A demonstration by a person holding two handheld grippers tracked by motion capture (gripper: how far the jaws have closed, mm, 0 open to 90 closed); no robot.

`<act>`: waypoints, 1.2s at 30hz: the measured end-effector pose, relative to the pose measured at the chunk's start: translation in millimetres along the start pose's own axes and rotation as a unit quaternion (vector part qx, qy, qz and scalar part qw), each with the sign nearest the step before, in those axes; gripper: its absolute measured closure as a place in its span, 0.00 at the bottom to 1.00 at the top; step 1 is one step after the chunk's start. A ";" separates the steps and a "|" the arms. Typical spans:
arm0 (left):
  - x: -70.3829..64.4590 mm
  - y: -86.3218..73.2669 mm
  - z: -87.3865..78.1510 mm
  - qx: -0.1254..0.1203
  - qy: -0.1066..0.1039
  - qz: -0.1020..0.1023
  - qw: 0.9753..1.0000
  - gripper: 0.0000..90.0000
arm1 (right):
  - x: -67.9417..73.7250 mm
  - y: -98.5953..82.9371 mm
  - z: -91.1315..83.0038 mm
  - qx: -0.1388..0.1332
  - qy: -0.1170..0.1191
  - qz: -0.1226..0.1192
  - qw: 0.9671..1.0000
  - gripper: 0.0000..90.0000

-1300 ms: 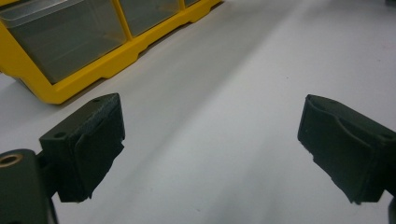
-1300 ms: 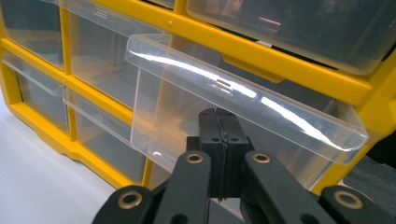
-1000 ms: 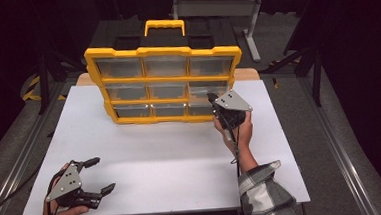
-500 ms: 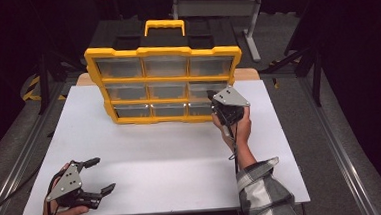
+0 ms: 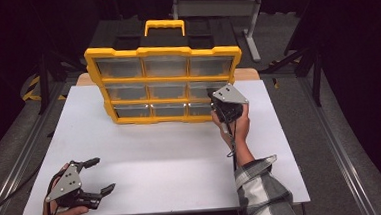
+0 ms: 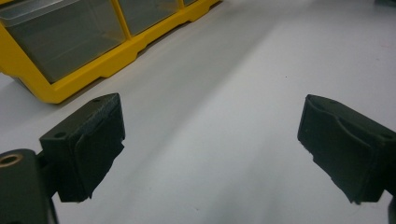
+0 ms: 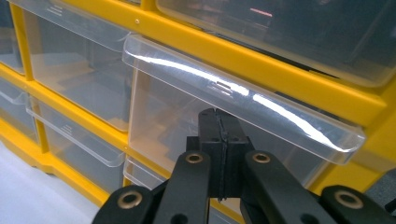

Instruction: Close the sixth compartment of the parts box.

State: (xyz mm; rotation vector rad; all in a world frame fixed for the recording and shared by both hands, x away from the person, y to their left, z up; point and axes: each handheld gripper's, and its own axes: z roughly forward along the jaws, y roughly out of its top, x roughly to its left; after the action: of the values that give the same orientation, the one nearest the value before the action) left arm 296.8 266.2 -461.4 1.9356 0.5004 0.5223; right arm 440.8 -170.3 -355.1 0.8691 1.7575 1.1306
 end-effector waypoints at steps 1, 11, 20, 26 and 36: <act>0.0 0.0 0.0 0.000 0.000 0.000 1.000 0.09 | 0.0 0.0 0.0 0.000 0.000 0.000 1.000 1.00; 0.3 0.6 -1.4 -0.003 0.003 0.000 1.000 0.09 | -4.2 -3.8 5.3 0.004 -0.013 0.012 1.000 1.00; 0.6 0.6 -1.4 -0.003 0.003 -0.001 1.000 0.09 | -3.0 -2.2 6.1 0.007 -0.022 -0.001 1.000 1.00; 0.6 0.7 -1.2 -0.002 0.003 0.000 1.000 0.10 | -3.1 -2.1 6.5 0.008 -0.024 -0.006 1.000 1.00; 1.2 0.9 -1.8 -0.001 0.005 0.000 1.000 0.10 | -5.2 -3.3 3.4 0.007 -0.010 0.002 1.000 1.00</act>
State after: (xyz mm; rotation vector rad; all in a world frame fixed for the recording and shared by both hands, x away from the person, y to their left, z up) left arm 296.9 267.9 -459.8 1.9330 0.5059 0.5319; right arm 445.7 -174.9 -357.5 0.8913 1.7497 1.1087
